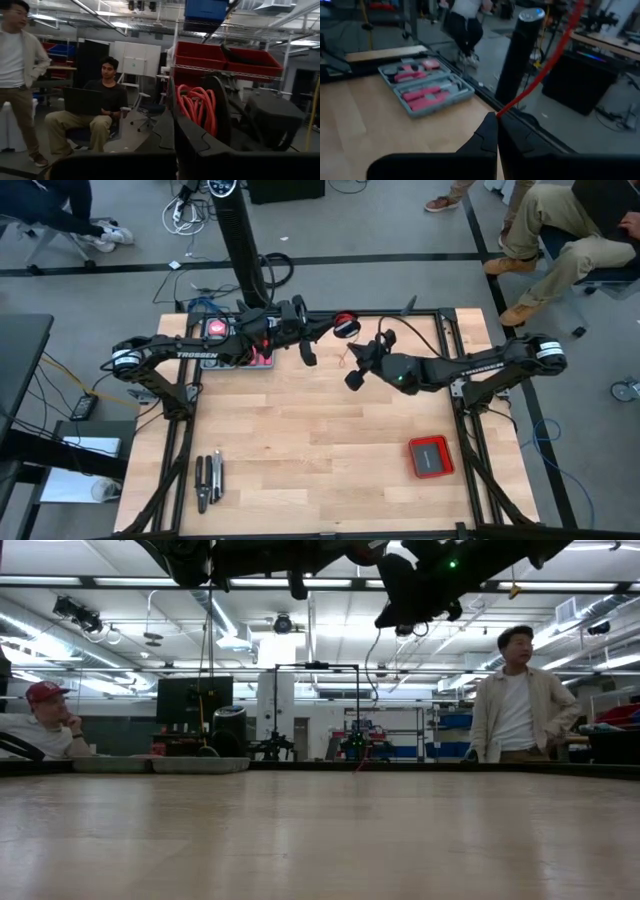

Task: Coil cords
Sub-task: Coil the red wire onto the spool

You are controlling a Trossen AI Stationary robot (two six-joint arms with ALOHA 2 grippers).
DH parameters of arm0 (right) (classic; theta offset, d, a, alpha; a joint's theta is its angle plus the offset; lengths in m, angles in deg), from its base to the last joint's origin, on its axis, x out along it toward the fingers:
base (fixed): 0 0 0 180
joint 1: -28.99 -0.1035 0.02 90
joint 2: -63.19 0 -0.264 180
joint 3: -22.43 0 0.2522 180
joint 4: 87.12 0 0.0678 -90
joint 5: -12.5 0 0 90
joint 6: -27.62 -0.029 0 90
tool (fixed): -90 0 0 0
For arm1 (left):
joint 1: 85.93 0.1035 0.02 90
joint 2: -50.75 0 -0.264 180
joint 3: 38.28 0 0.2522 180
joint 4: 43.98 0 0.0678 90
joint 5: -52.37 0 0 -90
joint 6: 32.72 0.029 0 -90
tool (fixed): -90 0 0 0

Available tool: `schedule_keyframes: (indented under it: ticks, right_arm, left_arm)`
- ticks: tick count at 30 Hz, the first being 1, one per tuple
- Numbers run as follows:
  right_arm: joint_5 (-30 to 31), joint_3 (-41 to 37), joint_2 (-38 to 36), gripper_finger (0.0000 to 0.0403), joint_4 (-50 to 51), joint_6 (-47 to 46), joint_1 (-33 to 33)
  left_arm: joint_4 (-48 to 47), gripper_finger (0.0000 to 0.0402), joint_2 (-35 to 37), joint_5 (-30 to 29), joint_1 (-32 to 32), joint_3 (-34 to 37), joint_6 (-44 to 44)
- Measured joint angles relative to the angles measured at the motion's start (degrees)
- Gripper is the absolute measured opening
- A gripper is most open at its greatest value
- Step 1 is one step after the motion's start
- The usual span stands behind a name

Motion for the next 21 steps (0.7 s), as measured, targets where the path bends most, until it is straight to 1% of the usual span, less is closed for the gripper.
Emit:
schedule_keyframes:
  ticks: [3,5,8,11,14,16,21]
  right_arm:
    - [-2.95,0.01,1.25,0.0001,-5.28,2.83,0.37]
    - [-4.78,0.04,2.35,0.0001,-6.81,3.41,0.7]
    - [-7.24,0.04,4.05,0.0001,-6.76,2.12,1.64]
    - [-10.8,0.28,5.95,0.0,-6.61,0.42,3.07]
    - [-14.95,2.12,8.23,0.0,-4.89,0.35,3.84]
    - [-16.04,3.75,9.35,0.0,-3.17,0.75,3.87]
    - [-15.83,8.17,10.52,0.0,0.66,4.58,3.67]
  left_arm:
    - [-0.08,0.0,0.0,-1.91,0.02,0.0,0.13]
    - [-0.68,0.0,0.0,-4.28,0.01,0.0,1.45]
    - [-1.5,0.0,-0.01,-8.5,0.02,0.0,2.83]
    - [-0.37,0.0,-0.73,-10.4,0.02,0.0,2.92]
    - [-0.63,0.0,-1.45,-11.61,0.12,0.02,2.96]
    - [0.18,0.0,-2.0,-11.82,0.41,0.0,2.98]
    - [-0.93,0.0,-3.21,-12.76,0.79,-0.02,5.22]
